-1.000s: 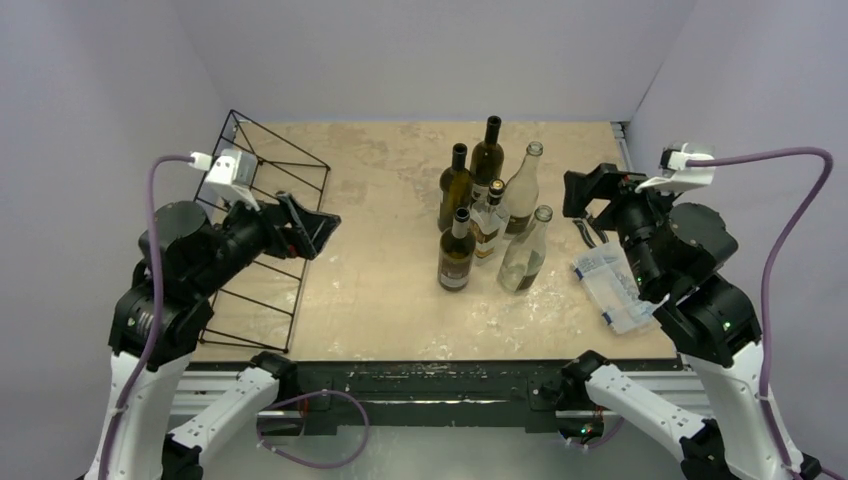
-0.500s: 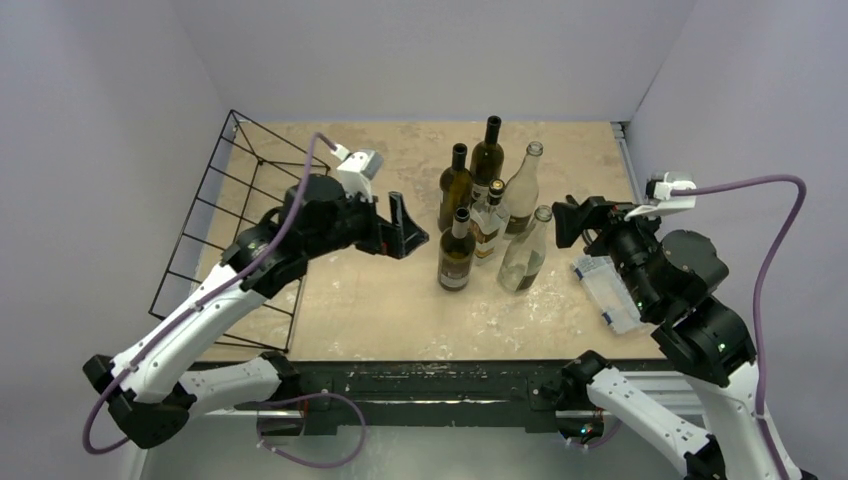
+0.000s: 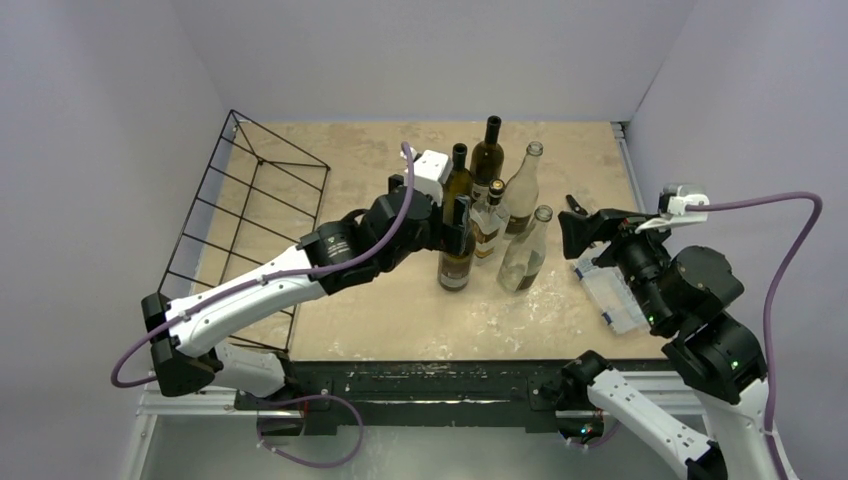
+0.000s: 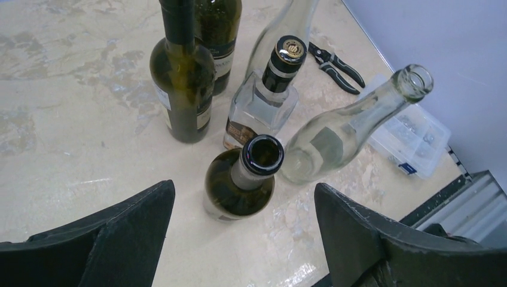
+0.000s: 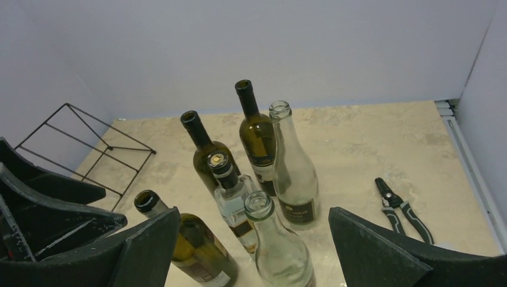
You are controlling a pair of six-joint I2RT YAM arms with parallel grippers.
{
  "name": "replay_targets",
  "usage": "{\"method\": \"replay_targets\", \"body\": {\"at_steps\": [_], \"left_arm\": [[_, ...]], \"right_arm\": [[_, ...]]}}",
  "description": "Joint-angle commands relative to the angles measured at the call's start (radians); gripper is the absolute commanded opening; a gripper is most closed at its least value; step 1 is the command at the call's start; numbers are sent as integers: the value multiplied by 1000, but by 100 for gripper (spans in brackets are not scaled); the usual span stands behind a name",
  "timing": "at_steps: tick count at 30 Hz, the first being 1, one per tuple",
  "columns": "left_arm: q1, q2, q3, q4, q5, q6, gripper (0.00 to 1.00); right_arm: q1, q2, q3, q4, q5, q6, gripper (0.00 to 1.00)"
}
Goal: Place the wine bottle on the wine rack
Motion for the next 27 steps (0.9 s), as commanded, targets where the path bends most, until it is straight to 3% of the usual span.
{"method": "replay_targets", "body": {"at_steps": [1, 5, 11, 19, 27], "left_arm": [[-11, 58, 91, 27, -92, -28, 86], [-13, 115, 129, 4, -112, -71, 84], [-21, 203, 188, -45, -148, -133, 73], [-40, 219, 179, -46, -200, -163, 71], [-45, 268, 201, -86, -216, -203, 63]], "right_arm": [[4, 17, 8, -45, 89, -5, 99], [5, 36, 15, -82, 162, 9, 99], [5, 11, -14, -110, 222, 68, 99], [4, 44, 6, -172, 314, 176, 99], [5, 49, 19, -193, 278, 188, 99]]}}
